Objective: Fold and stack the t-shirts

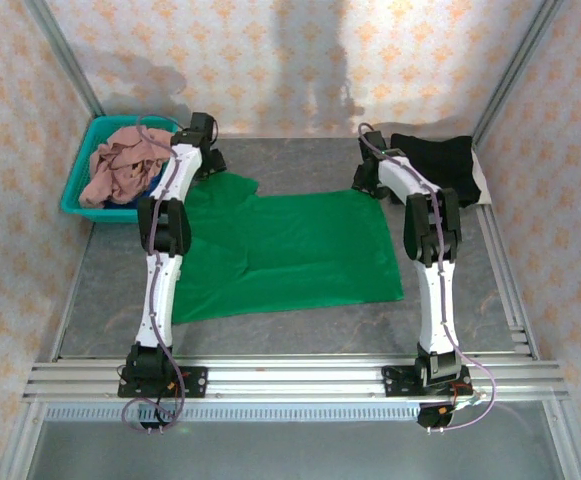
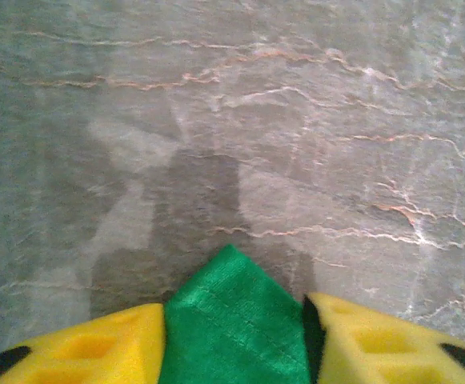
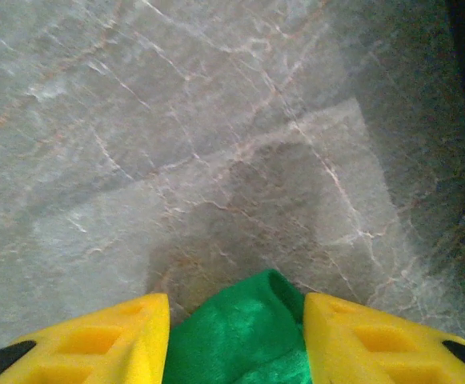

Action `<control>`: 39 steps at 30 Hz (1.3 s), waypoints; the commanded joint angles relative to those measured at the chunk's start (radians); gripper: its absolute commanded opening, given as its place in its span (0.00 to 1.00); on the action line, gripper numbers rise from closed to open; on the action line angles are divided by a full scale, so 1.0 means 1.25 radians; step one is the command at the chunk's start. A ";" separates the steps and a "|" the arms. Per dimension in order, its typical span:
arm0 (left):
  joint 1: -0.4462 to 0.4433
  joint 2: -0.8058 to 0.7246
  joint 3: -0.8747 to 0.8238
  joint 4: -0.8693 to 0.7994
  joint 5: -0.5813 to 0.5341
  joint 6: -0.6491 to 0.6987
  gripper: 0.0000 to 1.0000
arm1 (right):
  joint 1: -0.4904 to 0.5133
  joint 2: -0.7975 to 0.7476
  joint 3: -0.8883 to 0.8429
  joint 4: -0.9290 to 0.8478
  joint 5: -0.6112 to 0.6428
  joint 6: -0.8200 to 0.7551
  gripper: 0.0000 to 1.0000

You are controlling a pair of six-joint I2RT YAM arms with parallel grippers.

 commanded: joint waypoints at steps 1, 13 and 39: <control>-0.006 0.048 -0.003 -0.015 0.069 -0.022 0.40 | -0.005 0.033 0.030 -0.028 -0.007 0.001 0.48; -0.005 -0.043 -0.002 -0.027 0.081 0.009 0.00 | -0.005 0.029 0.034 -0.031 -0.019 -0.002 0.28; -0.023 -0.676 -0.650 0.102 0.149 0.078 0.00 | -0.005 -0.317 -0.273 0.068 0.014 -0.026 0.00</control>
